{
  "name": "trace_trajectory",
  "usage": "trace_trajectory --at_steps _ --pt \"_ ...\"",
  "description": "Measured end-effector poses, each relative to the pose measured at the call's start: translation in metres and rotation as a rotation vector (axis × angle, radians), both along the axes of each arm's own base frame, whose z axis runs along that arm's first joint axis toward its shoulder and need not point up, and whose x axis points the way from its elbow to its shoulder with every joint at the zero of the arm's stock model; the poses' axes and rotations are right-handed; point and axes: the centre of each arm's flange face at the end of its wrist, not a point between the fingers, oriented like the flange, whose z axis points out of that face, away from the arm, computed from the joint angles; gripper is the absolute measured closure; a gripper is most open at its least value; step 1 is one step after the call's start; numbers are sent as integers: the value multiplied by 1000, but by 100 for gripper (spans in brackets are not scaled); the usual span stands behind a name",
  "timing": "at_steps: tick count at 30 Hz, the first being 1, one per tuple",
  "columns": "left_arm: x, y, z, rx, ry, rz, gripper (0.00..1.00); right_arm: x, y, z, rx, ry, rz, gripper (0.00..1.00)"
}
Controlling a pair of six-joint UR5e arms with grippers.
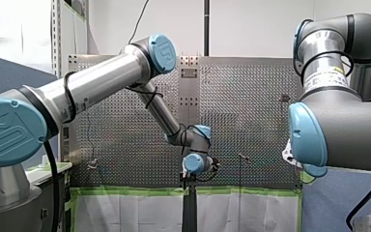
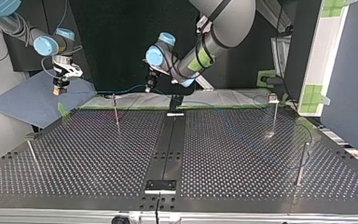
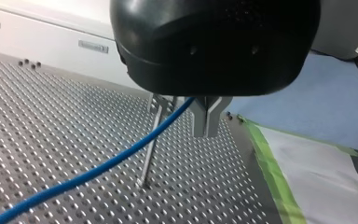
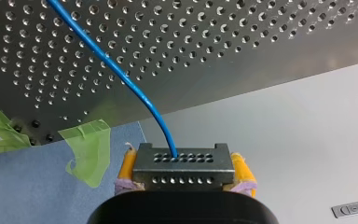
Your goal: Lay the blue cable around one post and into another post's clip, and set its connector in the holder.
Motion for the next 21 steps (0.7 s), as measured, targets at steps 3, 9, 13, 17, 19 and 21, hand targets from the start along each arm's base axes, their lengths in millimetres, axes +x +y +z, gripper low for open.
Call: trace_trajectory --at_steps 3,9,13,17,19,21 --pt "-3 -4 4 -2 -4 -6 95 0 0 0 0 -2 1 100" --pt "-13 -9 5 7 -1 -12 95 0 0 0 0 -4 3 100" --pt "-13 -9 6 5 -2 -9 95 1 0 0 -1 -6 5 100" --pt "-7 -8 8 -2 -4 -2 95 1 0 0 -2 -8 12 100" --pt "-4 -8 9 -6 -7 0 95 2 -1 1 -4 -9 15 100" --pt "-2 -8 11 -11 -10 2 95 2 -1 1 -6 -11 17 100"
